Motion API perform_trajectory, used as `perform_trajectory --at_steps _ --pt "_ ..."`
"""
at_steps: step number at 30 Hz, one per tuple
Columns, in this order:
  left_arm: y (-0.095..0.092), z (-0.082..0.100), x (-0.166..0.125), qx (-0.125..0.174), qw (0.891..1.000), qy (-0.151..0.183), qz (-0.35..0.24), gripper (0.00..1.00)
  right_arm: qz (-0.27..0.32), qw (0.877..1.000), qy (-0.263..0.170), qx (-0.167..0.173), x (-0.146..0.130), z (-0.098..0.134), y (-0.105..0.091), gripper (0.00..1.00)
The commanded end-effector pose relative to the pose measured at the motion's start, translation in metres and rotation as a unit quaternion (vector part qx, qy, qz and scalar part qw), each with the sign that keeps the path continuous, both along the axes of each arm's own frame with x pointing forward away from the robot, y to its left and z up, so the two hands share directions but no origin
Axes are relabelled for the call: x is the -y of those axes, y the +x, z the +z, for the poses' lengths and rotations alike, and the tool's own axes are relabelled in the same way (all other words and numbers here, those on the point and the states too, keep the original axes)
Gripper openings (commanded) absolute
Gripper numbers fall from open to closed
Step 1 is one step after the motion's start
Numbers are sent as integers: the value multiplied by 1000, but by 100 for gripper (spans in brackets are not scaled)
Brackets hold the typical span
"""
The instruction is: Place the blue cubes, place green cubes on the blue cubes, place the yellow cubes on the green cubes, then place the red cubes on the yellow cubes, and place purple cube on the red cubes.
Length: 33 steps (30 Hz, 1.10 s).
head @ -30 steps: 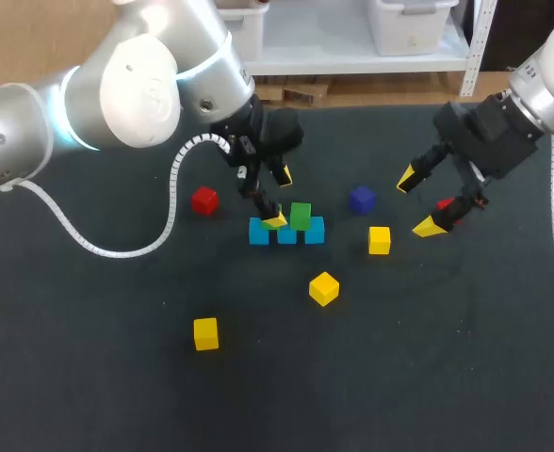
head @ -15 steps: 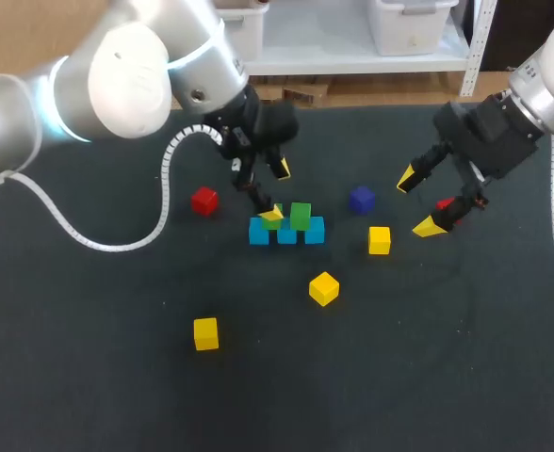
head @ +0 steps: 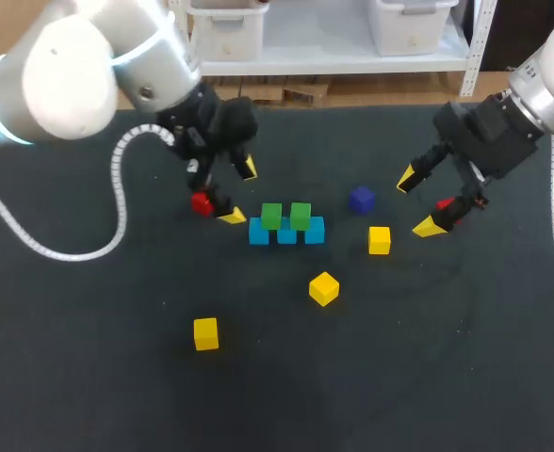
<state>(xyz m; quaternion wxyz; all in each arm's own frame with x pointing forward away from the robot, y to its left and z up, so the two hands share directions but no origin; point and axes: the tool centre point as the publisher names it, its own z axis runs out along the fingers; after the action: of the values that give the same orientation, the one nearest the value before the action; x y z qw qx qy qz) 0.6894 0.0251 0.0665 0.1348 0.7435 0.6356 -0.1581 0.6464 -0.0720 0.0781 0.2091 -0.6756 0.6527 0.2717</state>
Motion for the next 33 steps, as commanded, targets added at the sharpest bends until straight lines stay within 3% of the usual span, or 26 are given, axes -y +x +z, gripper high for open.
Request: perform_trajectory --at_steps 1,4,16,24,33 --pt "-16 1 -21 29 999 -29 -1 100 1 1000 1 0 0 -1 1 100" --pt "-18 3 -34 35 998 -54 -3 100 1 1000 1 0 0 -1 1 100" --pt "-25 2 -68 37 999 -36 -3 100 1 1000 1 0 0 -1 1 100" --pt "-19 5 -79 42 999 -32 -13 100 1 1000 1 0 0 -1 1 100" --pt "-18 4 -79 43 998 -30 -17 100 -16 999 -8 27 -11 -33 4 100"
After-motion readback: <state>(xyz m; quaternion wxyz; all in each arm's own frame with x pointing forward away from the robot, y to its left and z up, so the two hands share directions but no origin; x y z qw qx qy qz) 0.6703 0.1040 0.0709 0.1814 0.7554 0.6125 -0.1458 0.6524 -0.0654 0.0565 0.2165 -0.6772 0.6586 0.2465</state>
